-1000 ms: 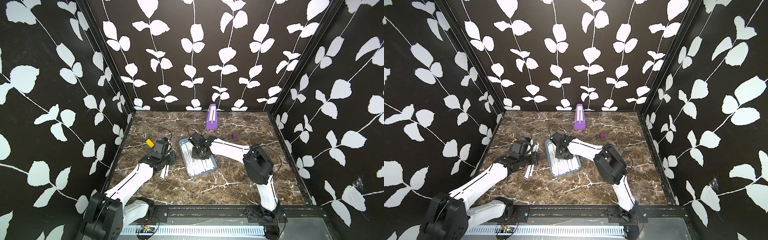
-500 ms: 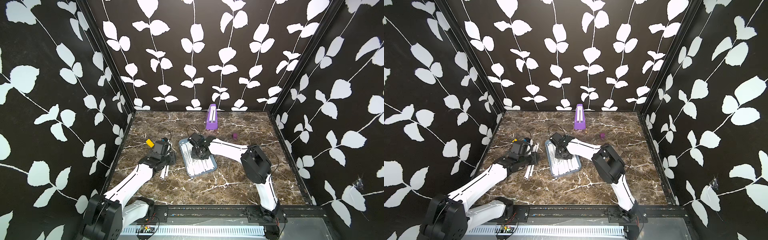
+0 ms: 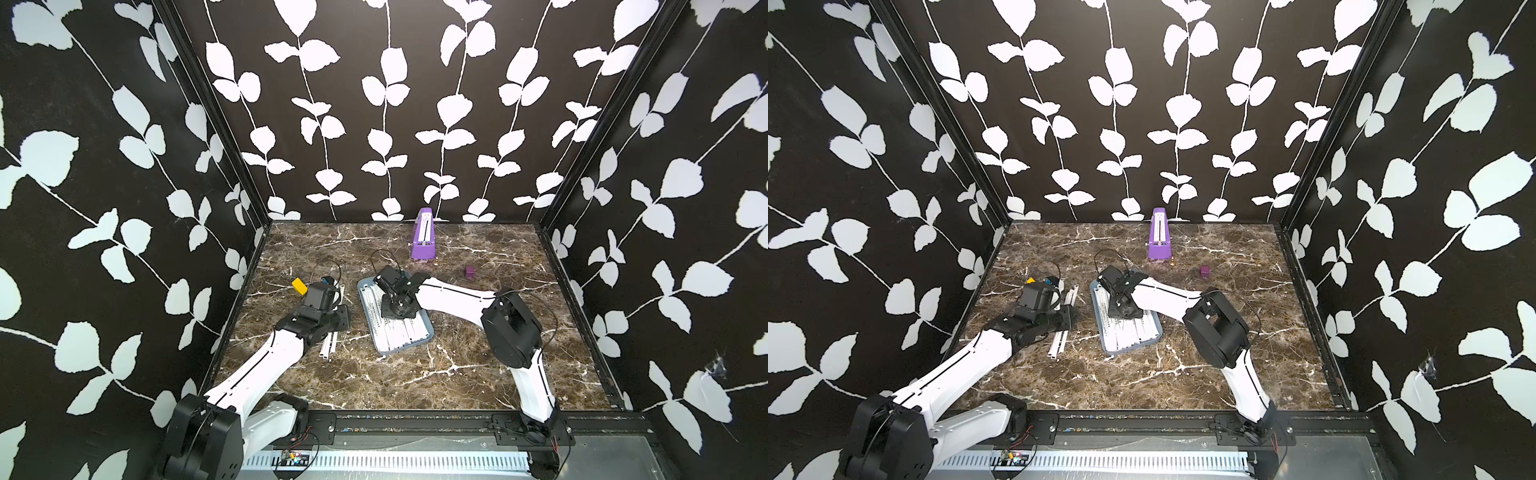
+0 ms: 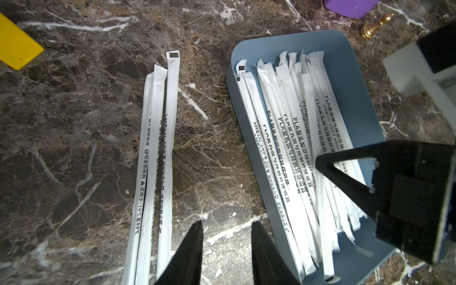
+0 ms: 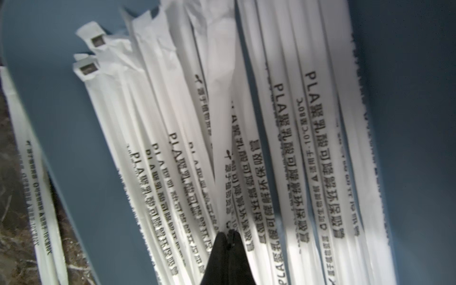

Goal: Put the straws into the storage box
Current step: Adjust the straw in the storage box.

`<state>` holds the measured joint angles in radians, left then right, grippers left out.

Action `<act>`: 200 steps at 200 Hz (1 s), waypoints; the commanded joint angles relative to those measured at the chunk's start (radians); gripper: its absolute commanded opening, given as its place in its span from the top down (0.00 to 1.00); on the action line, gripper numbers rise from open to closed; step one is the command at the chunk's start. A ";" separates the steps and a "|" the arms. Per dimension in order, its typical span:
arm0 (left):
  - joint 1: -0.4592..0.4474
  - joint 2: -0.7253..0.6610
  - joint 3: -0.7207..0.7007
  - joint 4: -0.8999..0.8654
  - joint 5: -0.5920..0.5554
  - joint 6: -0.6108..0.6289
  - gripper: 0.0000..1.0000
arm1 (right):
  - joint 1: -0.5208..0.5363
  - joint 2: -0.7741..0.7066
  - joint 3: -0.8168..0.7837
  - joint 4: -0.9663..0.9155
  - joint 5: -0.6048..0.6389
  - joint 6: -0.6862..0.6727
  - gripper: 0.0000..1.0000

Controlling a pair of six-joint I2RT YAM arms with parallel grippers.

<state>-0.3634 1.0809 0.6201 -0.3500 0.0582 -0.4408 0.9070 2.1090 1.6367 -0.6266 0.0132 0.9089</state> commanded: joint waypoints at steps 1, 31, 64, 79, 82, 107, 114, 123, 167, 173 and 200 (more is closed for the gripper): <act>0.038 -0.021 0.007 -0.066 -0.041 -0.010 0.64 | 0.033 0.006 0.134 -0.075 -0.052 -0.110 0.98; 0.116 -0.032 -0.007 -0.104 -0.030 -0.042 0.64 | 0.038 0.087 0.232 -0.167 -0.109 -0.206 0.99; 0.136 -0.023 -0.007 -0.125 -0.029 -0.044 0.64 | 0.037 0.154 0.317 -0.240 -0.131 -0.259 0.99; 0.135 -0.022 -0.008 -0.125 -0.021 -0.050 0.65 | 0.033 0.169 0.327 -0.245 -0.121 -0.269 0.99; 0.135 -0.022 -0.007 -0.125 -0.020 -0.051 0.65 | 0.030 0.170 0.327 -0.242 -0.122 -0.269 0.99; 0.135 -0.027 -0.013 -0.118 -0.014 -0.050 0.65 | 0.020 0.187 0.331 -0.224 -0.120 -0.271 0.98; 0.135 -0.027 -0.014 -0.118 -0.015 -0.047 0.64 | 0.017 0.190 0.331 -0.220 -0.116 -0.270 0.98; 0.135 -0.023 -0.013 -0.120 -0.018 -0.041 0.65 | 0.011 0.193 0.331 -0.214 -0.113 -0.269 0.98; 0.135 -0.005 -0.011 -0.125 -0.018 -0.019 0.64 | -0.005 0.188 0.327 -0.178 -0.119 -0.265 0.98; 0.135 0.000 -0.011 -0.123 -0.016 -0.017 0.64 | -0.006 0.189 0.327 -0.172 -0.120 -0.265 0.98; 0.135 0.023 -0.004 -0.113 -0.015 -0.006 0.64 | -0.007 0.184 0.325 -0.139 -0.133 -0.264 0.97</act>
<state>-0.2329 1.0908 0.6197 -0.4515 0.0406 -0.4725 0.9039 2.2951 1.9255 -0.7975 -0.1150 0.6498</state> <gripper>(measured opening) 0.356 0.047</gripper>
